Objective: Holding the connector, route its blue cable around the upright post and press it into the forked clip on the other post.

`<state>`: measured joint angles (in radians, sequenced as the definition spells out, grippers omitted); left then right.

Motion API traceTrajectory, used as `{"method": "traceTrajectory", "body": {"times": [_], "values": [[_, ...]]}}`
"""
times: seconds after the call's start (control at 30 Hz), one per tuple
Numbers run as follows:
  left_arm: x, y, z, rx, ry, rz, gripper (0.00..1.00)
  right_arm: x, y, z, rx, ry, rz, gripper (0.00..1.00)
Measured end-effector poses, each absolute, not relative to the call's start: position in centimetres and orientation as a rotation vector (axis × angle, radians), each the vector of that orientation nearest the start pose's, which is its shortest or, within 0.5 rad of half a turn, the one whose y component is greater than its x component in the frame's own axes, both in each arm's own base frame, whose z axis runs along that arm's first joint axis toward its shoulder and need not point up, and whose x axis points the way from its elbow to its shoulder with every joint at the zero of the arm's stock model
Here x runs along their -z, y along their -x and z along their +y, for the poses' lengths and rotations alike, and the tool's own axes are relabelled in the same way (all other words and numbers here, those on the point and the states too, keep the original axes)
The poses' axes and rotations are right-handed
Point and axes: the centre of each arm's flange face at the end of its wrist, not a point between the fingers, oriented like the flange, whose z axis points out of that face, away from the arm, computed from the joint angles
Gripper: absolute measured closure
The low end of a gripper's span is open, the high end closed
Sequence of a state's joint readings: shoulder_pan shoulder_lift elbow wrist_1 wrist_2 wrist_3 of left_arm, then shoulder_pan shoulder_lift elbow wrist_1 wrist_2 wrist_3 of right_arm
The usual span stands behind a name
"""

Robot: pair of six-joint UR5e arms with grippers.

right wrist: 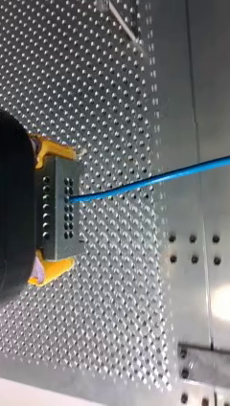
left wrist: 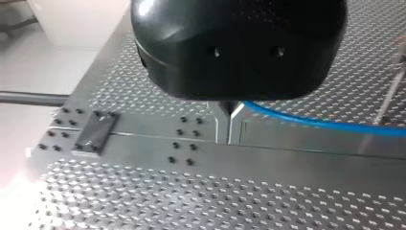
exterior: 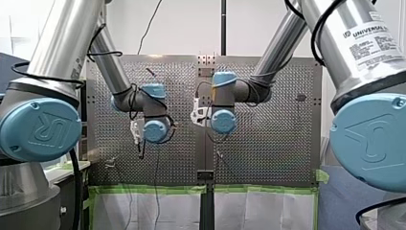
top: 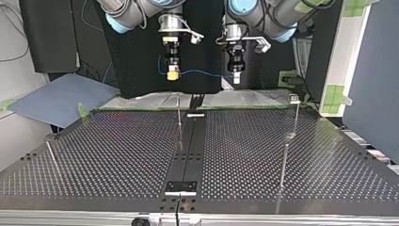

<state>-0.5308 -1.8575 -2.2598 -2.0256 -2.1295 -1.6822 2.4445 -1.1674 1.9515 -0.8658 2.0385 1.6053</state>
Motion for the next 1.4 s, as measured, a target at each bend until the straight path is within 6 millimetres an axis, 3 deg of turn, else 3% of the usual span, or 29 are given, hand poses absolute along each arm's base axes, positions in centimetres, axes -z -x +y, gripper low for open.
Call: {"method": "traceTrajectory", "body": {"times": [0.23,0.47,0.9,1.1,1.4], "values": [[-20.2,-35.4,-29.5,0.158,0.211,1.389,0.99,-21.0,-46.3,-28.0,-1.595,-1.407,-1.014,1.00],[-23.0,-35.1,-28.5,0.128,0.273,1.373,0.99,-23.7,-45.2,-28.4,-1.590,-1.401,-1.014,1.00],[-27.1,-34.1,-26.3,0.073,0.372,1.342,0.99,-32.6,-45.2,-30.0,-1.696,-1.353,-0.956,1.00],[-29.3,-34.4,-25.8,0.057,0.414,1.319,0.99,-34.5,-45.1,-30.3,-1.695,-1.358,-0.956,1.00],[-31.8,-35.1,-25.1,0.046,0.474,1.275,0.99,-35.0,-45.2,-30.3,-1.676,-1.414,-0.954,1.00]]}}
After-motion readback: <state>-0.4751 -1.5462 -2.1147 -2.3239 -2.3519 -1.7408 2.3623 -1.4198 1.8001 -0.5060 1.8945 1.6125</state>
